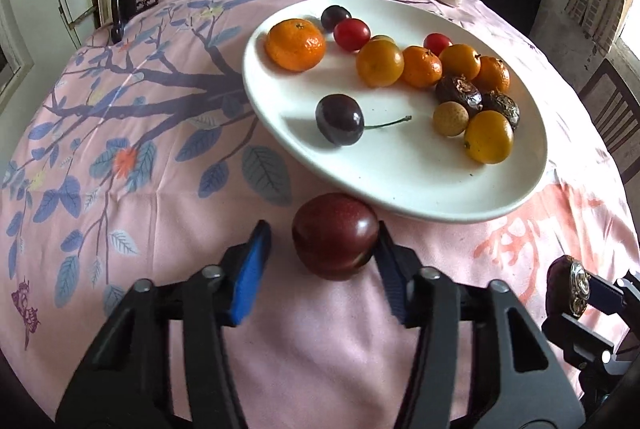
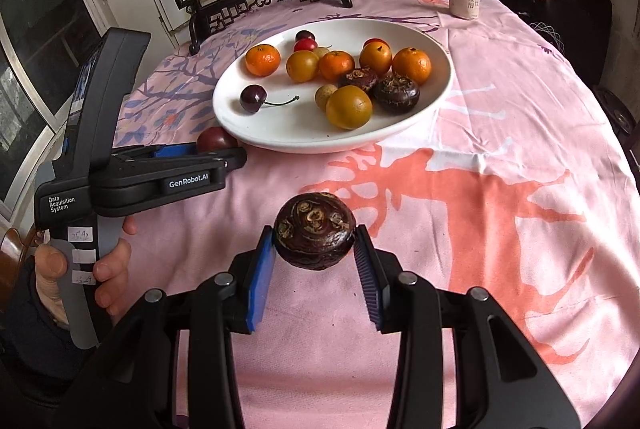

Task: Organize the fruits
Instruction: 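Grasp a brown mangosteen-like fruit with the right tool while the left tool grasps a red plum, then place both fruits on the white plate and open both tools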

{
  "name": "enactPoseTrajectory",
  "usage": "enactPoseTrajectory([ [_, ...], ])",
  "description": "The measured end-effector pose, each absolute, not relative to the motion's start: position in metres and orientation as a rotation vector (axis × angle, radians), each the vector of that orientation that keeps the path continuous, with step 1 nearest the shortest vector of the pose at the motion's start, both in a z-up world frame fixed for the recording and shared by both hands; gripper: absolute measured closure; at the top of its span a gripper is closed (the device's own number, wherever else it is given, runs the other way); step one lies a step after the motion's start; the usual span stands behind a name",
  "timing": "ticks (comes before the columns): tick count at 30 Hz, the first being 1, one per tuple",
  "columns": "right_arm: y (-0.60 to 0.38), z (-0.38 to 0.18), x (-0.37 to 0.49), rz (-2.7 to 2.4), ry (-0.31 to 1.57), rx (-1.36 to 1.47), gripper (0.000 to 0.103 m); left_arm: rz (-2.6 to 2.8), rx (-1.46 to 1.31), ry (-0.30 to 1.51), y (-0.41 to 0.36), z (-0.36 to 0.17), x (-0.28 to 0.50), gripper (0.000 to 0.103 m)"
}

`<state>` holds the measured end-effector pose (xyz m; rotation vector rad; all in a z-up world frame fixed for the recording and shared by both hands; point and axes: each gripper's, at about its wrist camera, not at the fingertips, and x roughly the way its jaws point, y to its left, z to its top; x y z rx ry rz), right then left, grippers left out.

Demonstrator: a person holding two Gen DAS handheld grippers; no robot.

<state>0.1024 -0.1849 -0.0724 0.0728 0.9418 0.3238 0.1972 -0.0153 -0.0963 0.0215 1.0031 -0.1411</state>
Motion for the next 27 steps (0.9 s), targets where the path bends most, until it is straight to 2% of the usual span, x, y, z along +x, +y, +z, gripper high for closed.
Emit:
enactPoseTrajectory([
  [1, -0.186, -0.072, 0.103, 0.322, 0.942, 0.074, 0.063, -0.159, 0.011, 1.004, -0.016, -0.095, 0.196, 0.065],
  [9, -0.188, -0.067, 0.102, 0.320, 0.931, 0.075, 0.063, -0.188, -0.052, 0.990, -0.004, -0.083, 0.165, 0.065],
  [16, -0.183, -0.061, 0.112, 0.338, 0.932, 0.073, 0.063, -0.237, -0.071, 0.914, 0.005, -0.042, 0.134, 0.065],
  [22, -0.158, -0.037, 0.155, 0.377, 0.901, -0.007, 0.063, -0.204, -0.021, 0.896, 0.002, -0.009, 0.190, 0.064],
  [27, -0.143, -0.042, 0.211, 0.343, 0.891, -0.071, 0.063, -0.145, 0.003, 0.980, -0.012, -0.030, 0.260, 0.064],
])
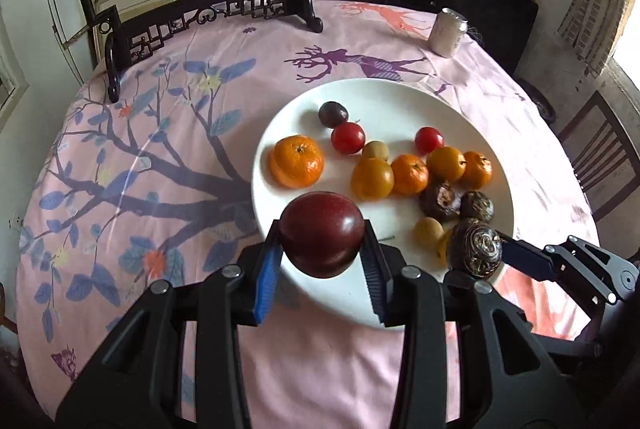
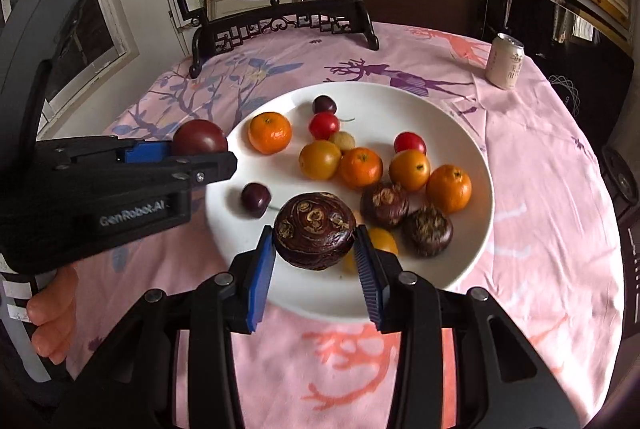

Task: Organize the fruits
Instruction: 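Place both fruits on the white plate and open both tools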

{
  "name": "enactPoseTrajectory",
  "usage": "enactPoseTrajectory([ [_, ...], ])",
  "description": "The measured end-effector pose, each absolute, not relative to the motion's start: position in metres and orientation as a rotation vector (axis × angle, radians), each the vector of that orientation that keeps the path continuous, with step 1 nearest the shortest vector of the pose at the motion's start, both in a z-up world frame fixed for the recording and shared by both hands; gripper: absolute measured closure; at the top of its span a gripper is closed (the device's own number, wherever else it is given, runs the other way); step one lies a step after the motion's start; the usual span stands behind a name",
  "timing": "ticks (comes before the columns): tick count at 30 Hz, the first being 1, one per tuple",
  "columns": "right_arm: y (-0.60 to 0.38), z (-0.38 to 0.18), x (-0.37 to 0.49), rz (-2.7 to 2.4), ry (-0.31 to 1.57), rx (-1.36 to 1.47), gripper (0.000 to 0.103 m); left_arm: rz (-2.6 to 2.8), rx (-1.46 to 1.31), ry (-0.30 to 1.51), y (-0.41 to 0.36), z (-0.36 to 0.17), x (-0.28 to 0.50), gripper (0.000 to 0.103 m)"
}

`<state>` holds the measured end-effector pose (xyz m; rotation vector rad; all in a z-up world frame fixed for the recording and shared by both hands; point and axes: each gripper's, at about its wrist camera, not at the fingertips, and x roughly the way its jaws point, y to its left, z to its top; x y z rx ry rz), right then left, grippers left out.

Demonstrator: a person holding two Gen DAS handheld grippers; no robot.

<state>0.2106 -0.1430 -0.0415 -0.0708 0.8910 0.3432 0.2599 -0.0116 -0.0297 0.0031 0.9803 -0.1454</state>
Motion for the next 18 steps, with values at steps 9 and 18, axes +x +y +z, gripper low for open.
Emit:
enactPoseTrajectory([
  [9, -0.139, -0.068, 0.254, 0.327, 0.938, -0.102, 0.063, -0.154, -0.049, 1.059, -0.017, -0.063, 0.300, 0.064],
  [18, -0.139, -0.064, 0.253, 0.273, 0.890, -0.138, 0.042, -0.133, -0.049, 1.037, -0.015, -0.063, 0.300, 0.044],
])
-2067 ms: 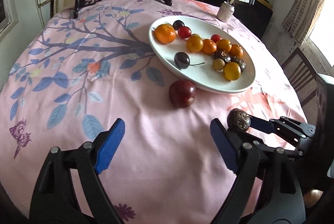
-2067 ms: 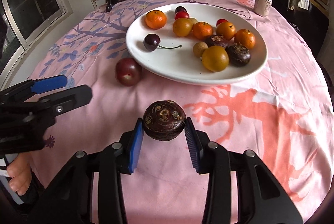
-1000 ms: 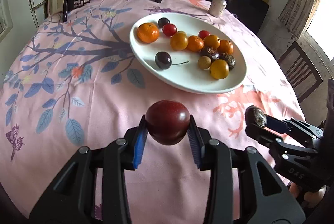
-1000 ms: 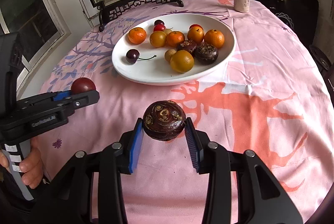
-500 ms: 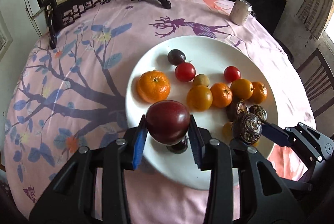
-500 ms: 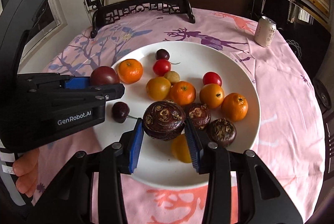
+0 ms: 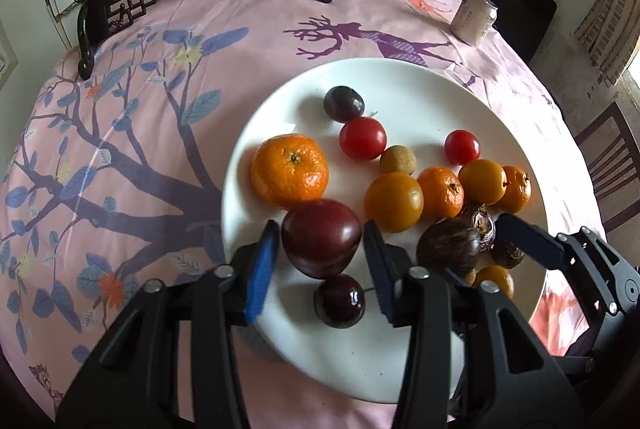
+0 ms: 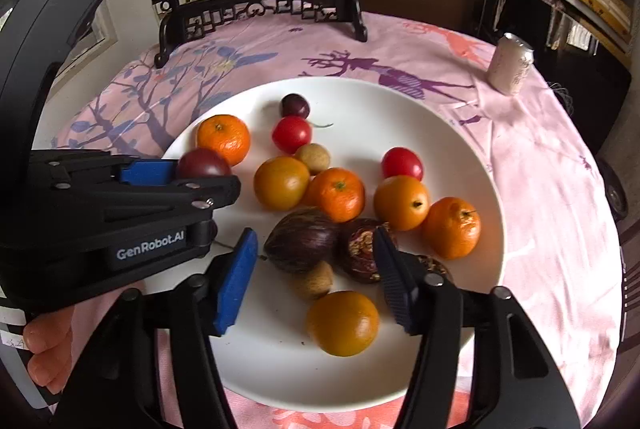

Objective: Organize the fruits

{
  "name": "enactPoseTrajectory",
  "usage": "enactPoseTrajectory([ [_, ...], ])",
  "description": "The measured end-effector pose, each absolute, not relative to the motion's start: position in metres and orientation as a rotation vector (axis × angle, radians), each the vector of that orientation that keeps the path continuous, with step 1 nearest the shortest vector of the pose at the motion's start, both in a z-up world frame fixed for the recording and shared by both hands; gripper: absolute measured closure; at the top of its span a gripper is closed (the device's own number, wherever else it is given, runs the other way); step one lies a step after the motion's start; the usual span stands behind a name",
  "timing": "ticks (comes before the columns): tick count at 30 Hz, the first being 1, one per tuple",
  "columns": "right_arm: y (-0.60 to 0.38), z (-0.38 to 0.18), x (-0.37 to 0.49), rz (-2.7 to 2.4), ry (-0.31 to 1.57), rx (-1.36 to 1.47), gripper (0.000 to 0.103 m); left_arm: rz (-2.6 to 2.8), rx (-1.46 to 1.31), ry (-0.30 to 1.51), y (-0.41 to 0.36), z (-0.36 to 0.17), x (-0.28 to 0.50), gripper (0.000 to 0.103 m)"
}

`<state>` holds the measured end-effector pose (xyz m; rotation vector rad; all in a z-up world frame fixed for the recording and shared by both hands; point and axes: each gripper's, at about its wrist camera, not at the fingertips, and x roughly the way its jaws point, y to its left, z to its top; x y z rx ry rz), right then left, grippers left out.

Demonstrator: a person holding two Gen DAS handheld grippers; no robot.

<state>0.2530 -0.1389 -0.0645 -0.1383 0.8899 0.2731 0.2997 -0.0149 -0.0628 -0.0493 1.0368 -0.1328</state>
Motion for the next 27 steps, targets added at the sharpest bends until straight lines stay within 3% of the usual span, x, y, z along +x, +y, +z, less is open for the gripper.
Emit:
enactPoseTrajectory([
  [1, -0.140, -0.061, 0.250, 0.255, 0.881, -0.152, 0.042, -0.129, -0.050, 1.011, -0.013, -0.057, 0.295, 0.031],
  [4, -0.148, -0.051, 0.236, 0.225, 0.889, -0.154, 0.042, -0.114, -0.026, 0.929, -0.010, -0.034, 0.272, 0.013],
  [8, -0.167, -0.040, 0.199, 0.176, 0.891, -0.120, 0.042, -0.125, -0.046, 0.827, 0.001, -0.003, 0.223, 0.004],
  [16, -0.183, -0.039, 0.125, 0.101, 0.879, -0.054, 0.042, -0.096, -0.019, 0.713, 0.000, 0.013, 0.113, 0.002],
  [27, -0.183, -0.034, 0.097, 0.094, 0.869, -0.040, 0.042, -0.117, 0.020, 0.725, -0.016, 0.008, 0.074, 0.002],
])
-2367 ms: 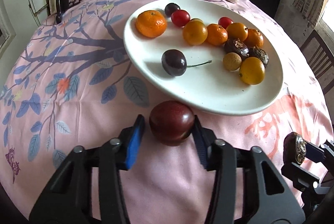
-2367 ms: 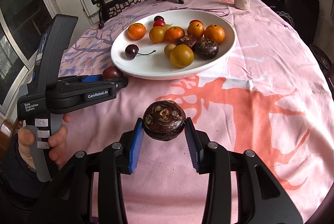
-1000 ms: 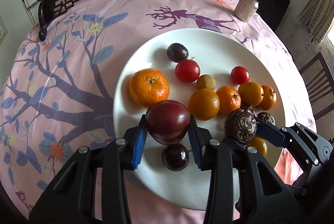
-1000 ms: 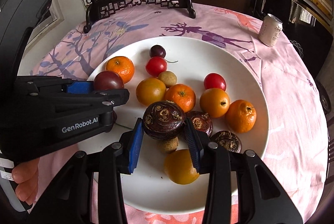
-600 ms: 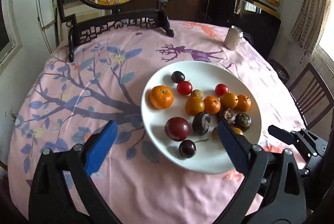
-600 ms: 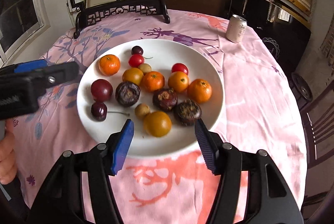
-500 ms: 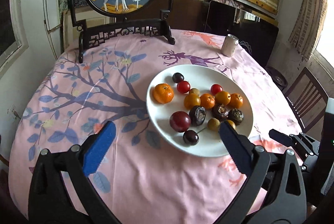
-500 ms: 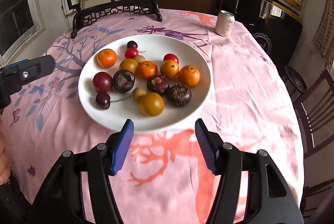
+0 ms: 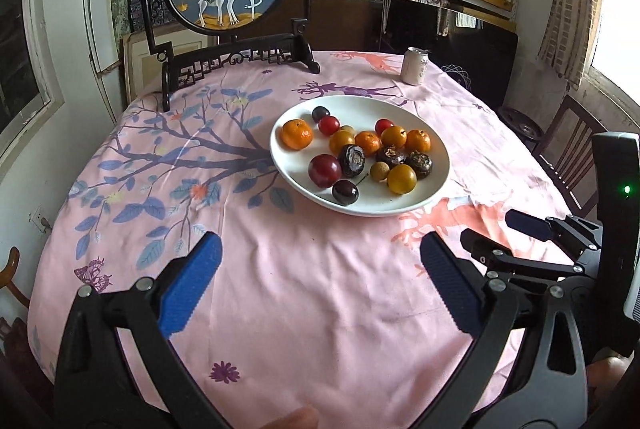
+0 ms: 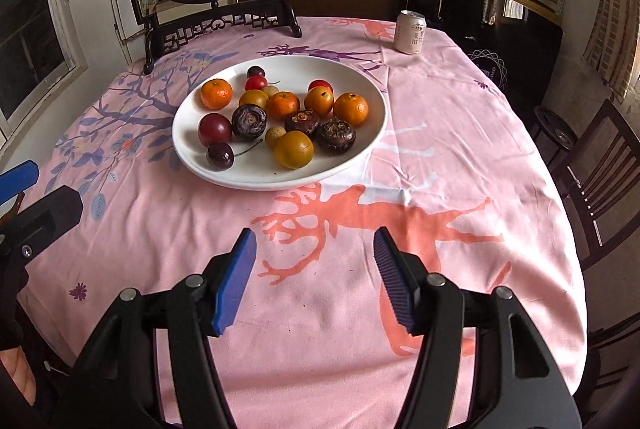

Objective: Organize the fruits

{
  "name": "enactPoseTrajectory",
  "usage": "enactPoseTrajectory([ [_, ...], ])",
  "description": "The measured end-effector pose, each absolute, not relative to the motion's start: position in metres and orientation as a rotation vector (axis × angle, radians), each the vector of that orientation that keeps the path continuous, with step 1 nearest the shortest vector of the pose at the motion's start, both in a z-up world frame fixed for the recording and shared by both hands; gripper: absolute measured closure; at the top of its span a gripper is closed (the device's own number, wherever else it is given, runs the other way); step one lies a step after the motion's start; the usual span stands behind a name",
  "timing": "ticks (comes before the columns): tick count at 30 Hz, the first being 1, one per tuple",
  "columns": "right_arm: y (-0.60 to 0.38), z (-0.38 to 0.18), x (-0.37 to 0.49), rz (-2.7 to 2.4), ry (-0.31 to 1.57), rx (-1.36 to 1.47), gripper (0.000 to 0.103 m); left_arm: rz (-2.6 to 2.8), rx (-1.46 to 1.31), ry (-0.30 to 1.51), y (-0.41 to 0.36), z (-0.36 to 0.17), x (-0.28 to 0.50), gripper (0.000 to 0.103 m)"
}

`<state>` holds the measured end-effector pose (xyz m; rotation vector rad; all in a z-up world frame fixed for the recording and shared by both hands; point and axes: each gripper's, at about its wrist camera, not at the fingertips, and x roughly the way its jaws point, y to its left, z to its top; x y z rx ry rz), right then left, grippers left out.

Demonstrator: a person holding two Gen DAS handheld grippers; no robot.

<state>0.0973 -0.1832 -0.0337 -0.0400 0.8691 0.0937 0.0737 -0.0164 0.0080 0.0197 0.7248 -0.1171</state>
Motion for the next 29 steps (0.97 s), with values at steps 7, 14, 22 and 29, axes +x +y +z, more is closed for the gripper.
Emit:
enactPoseTrajectory([
  [7, -0.1823, -0.0275, 0.0893, 0.101, 0.852, -0.038, 0.042, -0.120, 0.023, 0.733, -0.0185, 0.0089, 0.0711, 0.002],
  [14, -0.1831, -0.0265, 0.0893, 0.107, 0.855, -0.025, 0.042, -0.123, 0.021, 0.734, -0.0178, 0.0090, 0.0715, 0.002],
  [22, -0.1839, -0.0268, 0.0900, 0.109, 0.857, -0.018, 0.042, -0.124, 0.025, 0.732, -0.0186, 0.0076, 0.0719, 0.002],
  [29, -0.1840, -0.0272, 0.0902, 0.109, 0.858, -0.018, 0.042, -0.120, 0.002, 0.745, -0.0165, 0.0063, 0.0743, 0.002],
])
